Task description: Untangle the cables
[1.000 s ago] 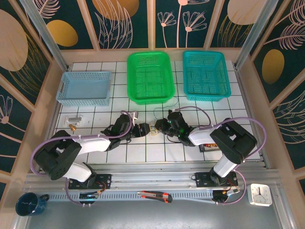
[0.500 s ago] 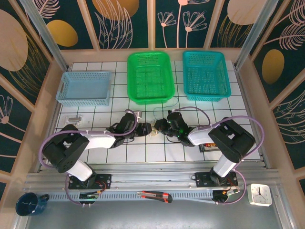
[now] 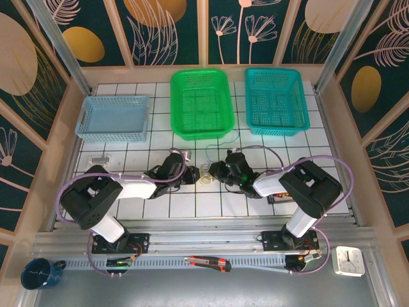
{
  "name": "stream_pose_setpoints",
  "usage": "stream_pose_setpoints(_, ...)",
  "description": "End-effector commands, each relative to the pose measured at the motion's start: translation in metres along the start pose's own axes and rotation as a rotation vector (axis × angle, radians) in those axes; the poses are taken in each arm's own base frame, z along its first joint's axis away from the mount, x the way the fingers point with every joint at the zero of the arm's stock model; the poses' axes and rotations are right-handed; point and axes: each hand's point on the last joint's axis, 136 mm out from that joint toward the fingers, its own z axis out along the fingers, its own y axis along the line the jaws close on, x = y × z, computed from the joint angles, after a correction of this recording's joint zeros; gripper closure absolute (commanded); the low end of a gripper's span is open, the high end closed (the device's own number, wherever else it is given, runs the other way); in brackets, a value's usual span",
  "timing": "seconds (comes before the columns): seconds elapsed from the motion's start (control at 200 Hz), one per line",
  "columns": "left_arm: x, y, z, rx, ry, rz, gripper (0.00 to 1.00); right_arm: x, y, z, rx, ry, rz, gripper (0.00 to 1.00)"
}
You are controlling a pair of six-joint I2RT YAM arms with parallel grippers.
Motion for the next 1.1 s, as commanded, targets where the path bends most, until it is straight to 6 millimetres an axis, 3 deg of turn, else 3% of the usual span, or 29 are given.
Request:
stream_pose_setpoints(0.0,-0.005,-0.001,-0.006,-0.017,-0.017,0.019,0.94,-0.004,-0.011,-0.004,0.026,-0.03,0.018,0.98)
stream_pose_setpoints(0.08,-0.007,-0.002,-0.007,-0.019,-0.023,0.02,1.0,-0.004,-0.013,-0.005,0.033,-0.034,0.02,0.98)
stream_pose_setpoints(0.28,-0.023,-0.014,-0.019,-0.01,-0.073,0.039,1.0,-0.005,-0.019,-0.011,0.051,-0.047,0.021,0.99)
stream_pose_setpoints(0.515,-0.054,-0.042,-0.045,0.037,-0.166,0.067,1.0,-0.005,-0.026,-0.018,0.074,-0.061,0.022,0.99)
stream_pose_setpoints(0.786,-0.094,-0.073,-0.086,0.13,-0.351,0.041,1.0,-0.003,-0.036,-0.023,0.096,-0.07,0.033,0.99)
stream_pose_setpoints(1.096,-0.131,-0.103,-0.148,0.264,-0.58,0.02,1.0,-0.001,-0.047,-0.026,0.126,-0.077,0.039,0.99)
